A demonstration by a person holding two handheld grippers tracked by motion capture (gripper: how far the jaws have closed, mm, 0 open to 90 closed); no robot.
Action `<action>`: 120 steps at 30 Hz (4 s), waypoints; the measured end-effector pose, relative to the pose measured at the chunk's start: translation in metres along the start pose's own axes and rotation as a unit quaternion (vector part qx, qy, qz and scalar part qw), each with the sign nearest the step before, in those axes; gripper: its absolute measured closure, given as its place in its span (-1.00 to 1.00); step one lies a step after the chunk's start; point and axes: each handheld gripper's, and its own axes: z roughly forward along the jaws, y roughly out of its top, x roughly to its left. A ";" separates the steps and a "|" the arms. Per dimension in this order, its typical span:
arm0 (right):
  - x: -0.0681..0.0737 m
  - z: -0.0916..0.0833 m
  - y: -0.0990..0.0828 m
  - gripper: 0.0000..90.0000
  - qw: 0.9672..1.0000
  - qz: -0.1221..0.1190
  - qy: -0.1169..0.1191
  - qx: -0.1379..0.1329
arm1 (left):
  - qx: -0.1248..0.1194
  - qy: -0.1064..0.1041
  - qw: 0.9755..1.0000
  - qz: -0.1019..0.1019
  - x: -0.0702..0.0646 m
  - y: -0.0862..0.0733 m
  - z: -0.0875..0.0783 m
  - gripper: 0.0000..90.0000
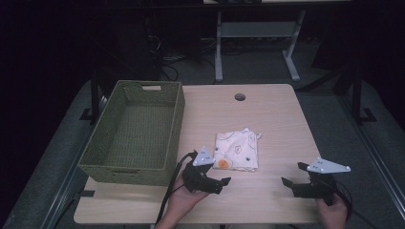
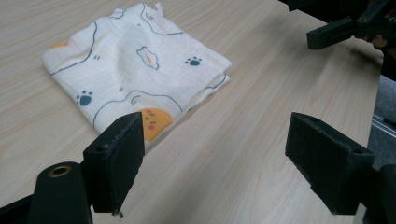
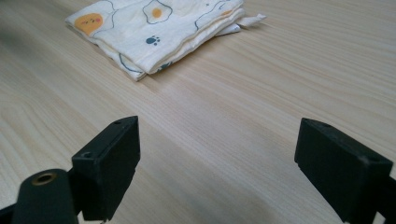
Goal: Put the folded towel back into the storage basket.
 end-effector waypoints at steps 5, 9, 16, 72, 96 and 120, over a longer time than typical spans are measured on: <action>-0.001 0.000 0.000 -0.69 1.000 0.006 0.000 -0.001 | 0.009 0.000 1.000 -0.001 0.004 0.005 0.010 -0.53; -0.001 0.000 0.000 -0.69 1.000 0.004 0.003 -0.002 | 0.017 0.002 1.000 -0.002 0.008 0.012 0.016 -0.51; 0.000 0.000 0.000 -0.69 1.000 0.002 0.005 -0.005 | 0.032 0.003 0.999 0.012 0.009 0.028 0.026 -0.49; 0.009 0.001 0.003 -0.69 1.000 -0.014 0.015 -0.011 | 0.187 0.075 0.979 0.019 0.050 0.064 0.122 0.60; 0.011 0.001 0.002 -0.69 1.000 -0.010 0.010 -0.013 | 0.138 -0.052 0.987 -0.064 0.058 0.051 0.071 0.82; 0.011 0.003 0.001 -0.69 1.000 -0.009 0.005 -0.009 | 0.058 -0.080 0.991 -0.086 0.063 0.069 0.008 0.81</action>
